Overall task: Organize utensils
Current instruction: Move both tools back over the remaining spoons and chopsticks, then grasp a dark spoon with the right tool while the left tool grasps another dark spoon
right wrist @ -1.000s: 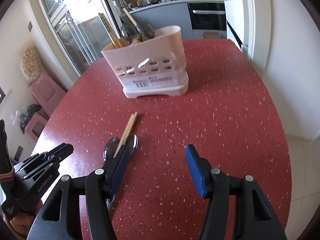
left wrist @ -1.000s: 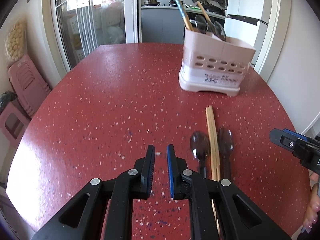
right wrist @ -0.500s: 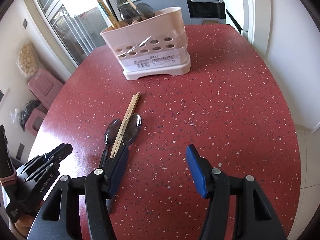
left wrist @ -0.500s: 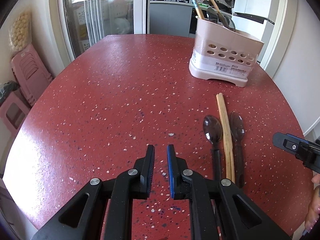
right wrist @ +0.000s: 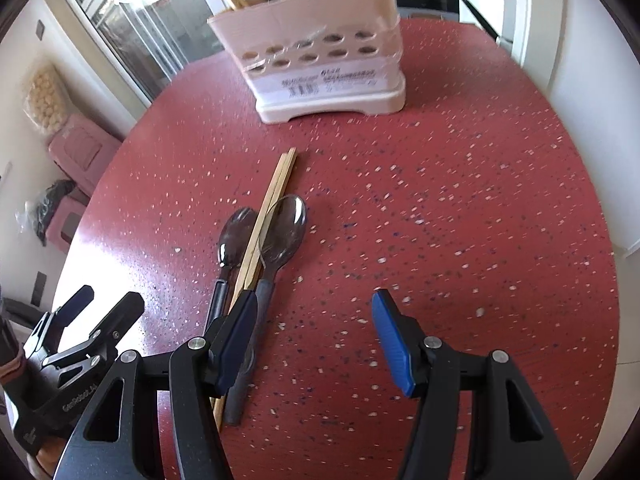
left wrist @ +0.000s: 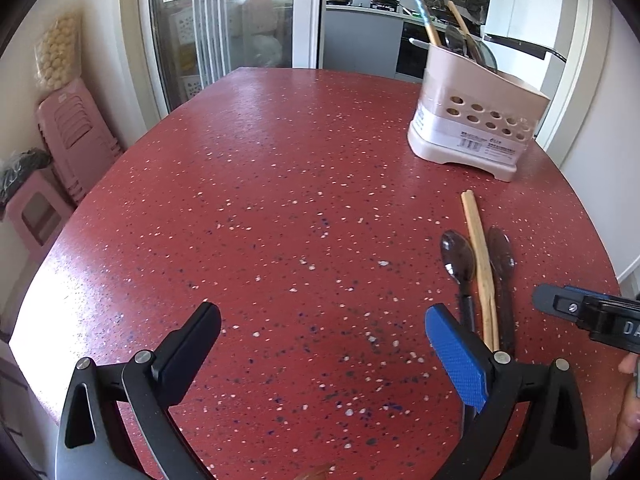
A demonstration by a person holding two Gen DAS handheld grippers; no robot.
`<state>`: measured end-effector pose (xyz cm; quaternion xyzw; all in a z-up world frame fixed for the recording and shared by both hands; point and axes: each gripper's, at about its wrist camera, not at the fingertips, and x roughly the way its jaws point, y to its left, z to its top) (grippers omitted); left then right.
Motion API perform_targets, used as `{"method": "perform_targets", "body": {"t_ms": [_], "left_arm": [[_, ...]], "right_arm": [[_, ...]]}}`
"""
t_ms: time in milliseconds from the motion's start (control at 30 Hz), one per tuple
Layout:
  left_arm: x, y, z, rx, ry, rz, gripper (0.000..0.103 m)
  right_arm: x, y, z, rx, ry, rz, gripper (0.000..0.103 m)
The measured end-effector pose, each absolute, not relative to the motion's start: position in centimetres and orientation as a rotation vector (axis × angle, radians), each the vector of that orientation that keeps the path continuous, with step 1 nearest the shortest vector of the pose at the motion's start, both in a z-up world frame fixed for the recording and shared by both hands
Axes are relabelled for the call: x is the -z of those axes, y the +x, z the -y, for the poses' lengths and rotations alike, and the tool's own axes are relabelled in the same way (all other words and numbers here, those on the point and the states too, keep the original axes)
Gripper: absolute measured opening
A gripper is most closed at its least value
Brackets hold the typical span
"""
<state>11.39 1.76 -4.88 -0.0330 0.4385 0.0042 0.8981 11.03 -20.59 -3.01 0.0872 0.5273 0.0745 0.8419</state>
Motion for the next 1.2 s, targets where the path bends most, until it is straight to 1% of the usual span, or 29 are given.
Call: {"method": "perform_targets", "body": {"t_ms": [200, 500, 633, 667, 733, 767, 800, 833, 900, 933, 1000, 1200], "left_arm": [[4.9, 11.1, -2.8, -0.019, -0.089, -0.906, 0.103], [5.0, 10.9, -3.5, -0.016, -0.118, -0.901, 0.103], [5.0, 10.8, -3.7, -0.012, -0.126, -0.9, 0.103], [5.0, 10.7, -3.8, -0.009, -0.126, -0.901, 0.103], [4.9, 10.6, -3.6, -0.003, -0.121, -0.9, 0.103], [4.8, 10.6, -3.4, 0.003, -0.113, -0.899, 0.103], [4.8, 10.6, -3.3, 0.008, -0.107, -0.899, 0.103], [4.7, 10.7, -3.1, 0.018, -0.1, -0.899, 0.103], [4.6, 11.0, -2.6, 0.039, -0.09, -0.904, 0.103], [4.5, 11.1, -2.3, 0.047, -0.083, -0.908, 0.103], [4.5, 11.6, -1.6, 0.072, -0.072, -0.921, 0.103], [5.4, 13.3, 0.9, 0.174, -0.031, -1.005, 0.103]], "right_arm": [[4.3, 12.3, 18.9, -0.126, 0.165, -1.193, 0.063], [4.7, 13.5, 15.7, -0.043, 0.027, -1.231, 0.063], [5.0, 14.0, 13.9, -0.009, -0.045, -1.241, 0.061], [4.9, 14.0, 13.5, -0.016, -0.05, -1.24, 0.057], [4.9, 14.1, 13.1, -0.024, -0.056, -1.248, 0.054], [4.9, 14.2, 12.9, -0.026, -0.062, -1.25, 0.049], [4.8, 14.2, 12.8, -0.031, -0.066, -1.252, 0.042], [4.7, 14.3, 12.8, -0.034, -0.068, -1.254, 0.039], [4.7, 14.4, 13.0, -0.037, -0.067, -1.26, 0.028], [4.7, 14.3, 13.3, -0.042, -0.063, -1.264, 0.027], [4.5, 13.8, 14.2, -0.044, -0.059, -1.266, 0.013], [4.7, 13.4, 15.2, -0.099, -0.063, -1.235, 0.012]]}}
